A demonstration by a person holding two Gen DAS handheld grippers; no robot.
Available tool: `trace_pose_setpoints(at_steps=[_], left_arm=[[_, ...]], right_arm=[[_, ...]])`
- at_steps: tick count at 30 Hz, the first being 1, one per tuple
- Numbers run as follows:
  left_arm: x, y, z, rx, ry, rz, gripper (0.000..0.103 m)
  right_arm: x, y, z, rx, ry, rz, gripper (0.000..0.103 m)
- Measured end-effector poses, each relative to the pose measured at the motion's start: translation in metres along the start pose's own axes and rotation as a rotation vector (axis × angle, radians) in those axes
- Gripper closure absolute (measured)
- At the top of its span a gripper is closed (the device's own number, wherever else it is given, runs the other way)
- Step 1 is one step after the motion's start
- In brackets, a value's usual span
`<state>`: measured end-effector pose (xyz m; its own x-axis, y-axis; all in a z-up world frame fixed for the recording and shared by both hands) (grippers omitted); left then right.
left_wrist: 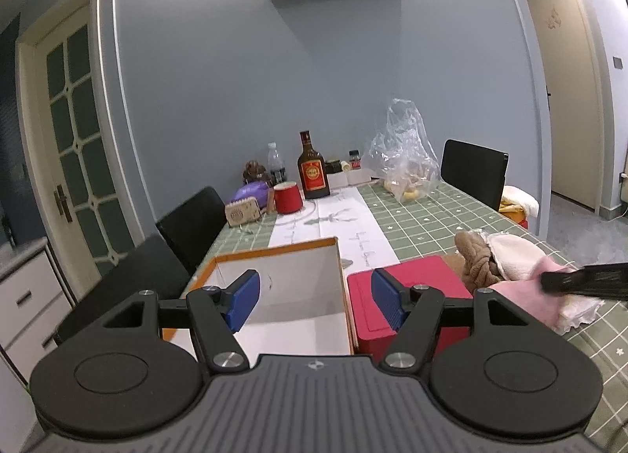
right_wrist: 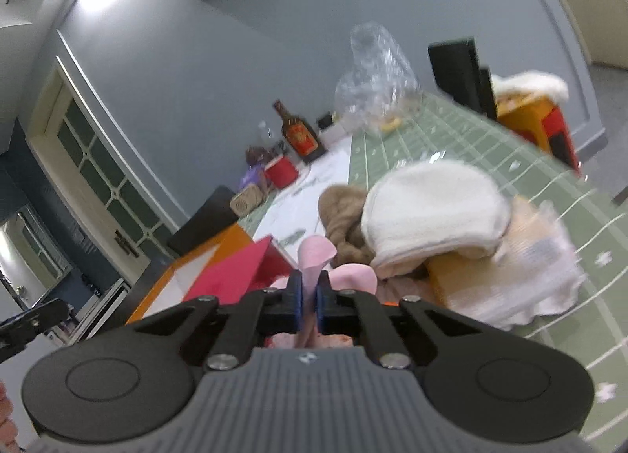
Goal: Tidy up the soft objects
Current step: 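Reach the right tool into the pile and grasp the pink cloth, then lift the pink cloth with the right tool while the left tool grasps the orange crocheted ball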
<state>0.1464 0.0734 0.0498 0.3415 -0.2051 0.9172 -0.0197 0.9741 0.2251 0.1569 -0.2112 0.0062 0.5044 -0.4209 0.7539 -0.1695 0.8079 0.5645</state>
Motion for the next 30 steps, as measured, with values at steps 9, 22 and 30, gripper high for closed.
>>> trace_pose_setpoints(at_steps=[9,22,30], left_arm=[[0.003,-0.011,-0.004,-0.057,0.012,-0.019,0.026],[0.009,-0.067,-0.02,-0.142,0.058,-0.143,0.026],[0.007,-0.085,-0.029,-0.203,0.117,-0.179,0.026]], right_arm=[[-0.028,-0.025,0.057,-0.155,0.031,0.118,0.098],[-0.074,-0.049,0.036,-0.295,0.155,0.263,0.002],[-0.106,-0.034,-0.001,-0.302,0.293,0.402,0.003]])
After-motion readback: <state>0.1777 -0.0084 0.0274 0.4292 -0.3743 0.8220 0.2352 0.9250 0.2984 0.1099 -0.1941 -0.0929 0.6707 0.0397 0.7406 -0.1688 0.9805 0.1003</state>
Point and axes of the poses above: each gripper's, at about its wrist camera, not at the fingertips, and z roughly against the way its jaws point, y to its left, x to its top, the point moved 10 cm from there along -z, roughly the way its jaws point, and after that the axes turned 1 degree about y, right-handed, at the moved point
